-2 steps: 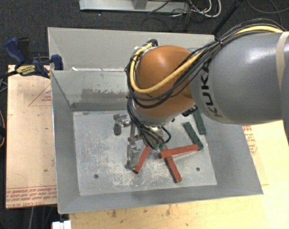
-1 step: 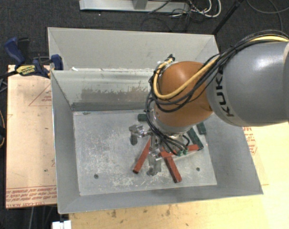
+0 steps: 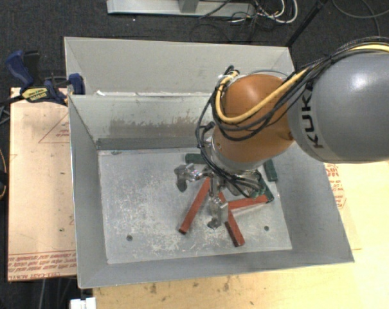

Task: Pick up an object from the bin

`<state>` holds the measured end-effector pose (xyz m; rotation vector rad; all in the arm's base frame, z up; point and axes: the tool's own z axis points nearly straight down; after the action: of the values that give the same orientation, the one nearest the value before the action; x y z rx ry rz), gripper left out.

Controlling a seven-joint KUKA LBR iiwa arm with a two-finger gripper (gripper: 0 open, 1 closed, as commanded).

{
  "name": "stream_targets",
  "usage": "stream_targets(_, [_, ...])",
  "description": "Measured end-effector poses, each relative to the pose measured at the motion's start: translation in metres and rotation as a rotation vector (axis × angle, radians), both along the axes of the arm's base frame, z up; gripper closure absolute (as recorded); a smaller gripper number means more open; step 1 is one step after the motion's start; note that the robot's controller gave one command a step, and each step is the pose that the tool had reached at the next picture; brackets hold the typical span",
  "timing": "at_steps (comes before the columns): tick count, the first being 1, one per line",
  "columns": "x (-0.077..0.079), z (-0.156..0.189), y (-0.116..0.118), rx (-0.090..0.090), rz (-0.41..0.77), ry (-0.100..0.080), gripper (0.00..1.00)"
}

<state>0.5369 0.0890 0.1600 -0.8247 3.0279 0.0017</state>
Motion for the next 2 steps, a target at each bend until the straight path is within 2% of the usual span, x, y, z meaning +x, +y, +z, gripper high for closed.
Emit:
stream_targets(1, [0.025, -0.071, -0.026, 0.0, 0.031, -0.004, 0.0])
stream_targets(2, [0.041, -0.088, -0.02, 0.0, 0.244, -0.002, 1.0])
